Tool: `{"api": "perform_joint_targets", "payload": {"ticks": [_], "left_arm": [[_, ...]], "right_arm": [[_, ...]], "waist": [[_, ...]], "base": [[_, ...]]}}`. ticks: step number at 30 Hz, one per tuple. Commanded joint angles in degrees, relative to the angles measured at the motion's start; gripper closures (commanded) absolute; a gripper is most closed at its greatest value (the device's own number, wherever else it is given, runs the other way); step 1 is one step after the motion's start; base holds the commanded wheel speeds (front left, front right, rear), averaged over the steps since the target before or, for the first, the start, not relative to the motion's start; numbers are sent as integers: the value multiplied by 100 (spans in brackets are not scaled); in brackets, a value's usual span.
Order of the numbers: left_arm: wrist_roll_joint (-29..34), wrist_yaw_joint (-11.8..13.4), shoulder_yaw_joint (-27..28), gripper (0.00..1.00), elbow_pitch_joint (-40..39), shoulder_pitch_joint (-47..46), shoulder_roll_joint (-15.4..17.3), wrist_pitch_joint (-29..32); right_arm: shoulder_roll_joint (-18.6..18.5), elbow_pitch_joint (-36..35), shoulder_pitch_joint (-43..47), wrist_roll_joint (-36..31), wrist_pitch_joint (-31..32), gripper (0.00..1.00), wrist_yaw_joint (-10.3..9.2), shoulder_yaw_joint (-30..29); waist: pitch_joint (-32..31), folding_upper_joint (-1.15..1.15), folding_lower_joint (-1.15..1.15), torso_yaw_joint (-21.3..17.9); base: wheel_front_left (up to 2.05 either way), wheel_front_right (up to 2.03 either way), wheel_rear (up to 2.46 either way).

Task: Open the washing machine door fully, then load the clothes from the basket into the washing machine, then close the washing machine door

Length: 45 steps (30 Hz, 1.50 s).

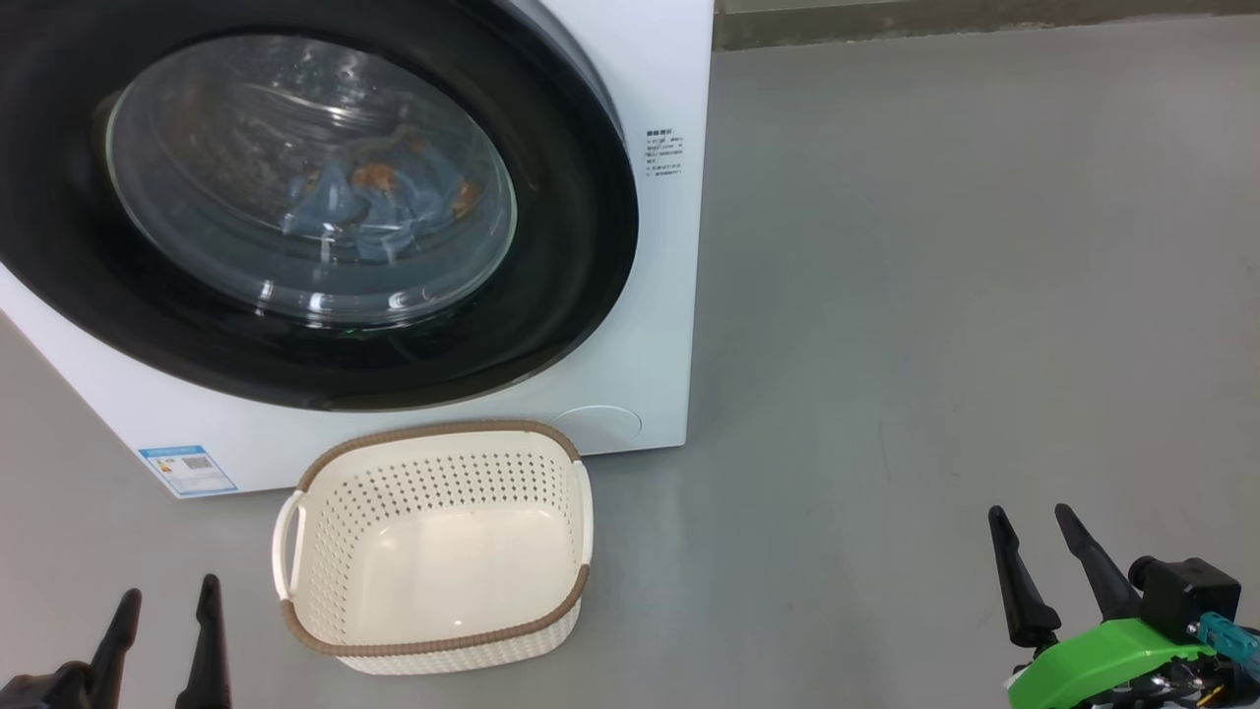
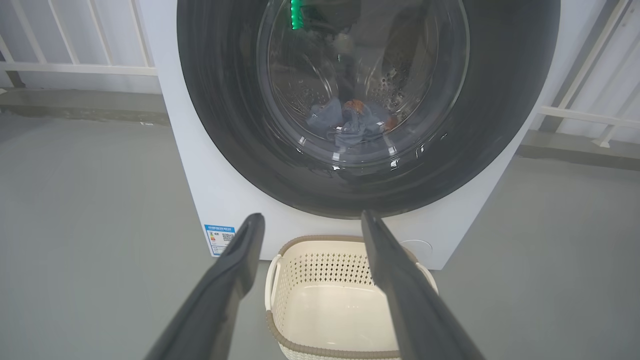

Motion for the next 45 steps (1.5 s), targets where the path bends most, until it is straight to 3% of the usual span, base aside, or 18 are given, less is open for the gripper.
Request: {"api": "perform_joint_targets", "payload": {"ticks": [1, 5, 6, 12, 18, 45], "left_arm": [[67, -14, 249, 0, -117, -110, 156, -37], [107, -14, 304, 0, -147, -100, 130, -37], [51, 0, 75, 100, -12, -1, -8, 0], [29, 2, -32, 100, 335, 79, -362, 14], [-305, 1, -1, 100, 314, 39, -389, 123], [-1764, 5, 90, 100, 228, -140, -510, 553]], "right_arm": [[-43, -141, -20, -36, -27, 0, -12, 100], [-41, -142, 1, -34, -27, 0, -12, 97], [2, -2, 11, 1, 0, 100, 0, -1], [172, 383, 177, 15, 13, 100, 0, 30], [191, 334, 160, 370, 124, 100, -1, 1], [274, 91, 109, 1925, 555, 100, -3, -73]], "waist": [[-3, 0, 0, 2], [-9, 0, 0, 0], [-9, 0, 0, 0], [-11, 0, 0, 1], [-25, 0, 9, 28], [-38, 0, 0, 145]], "base": [[0, 0, 0], [0, 0, 0], [0, 0, 0], [0, 0, 0], [0, 0, 0], [0, 0, 0]]}}
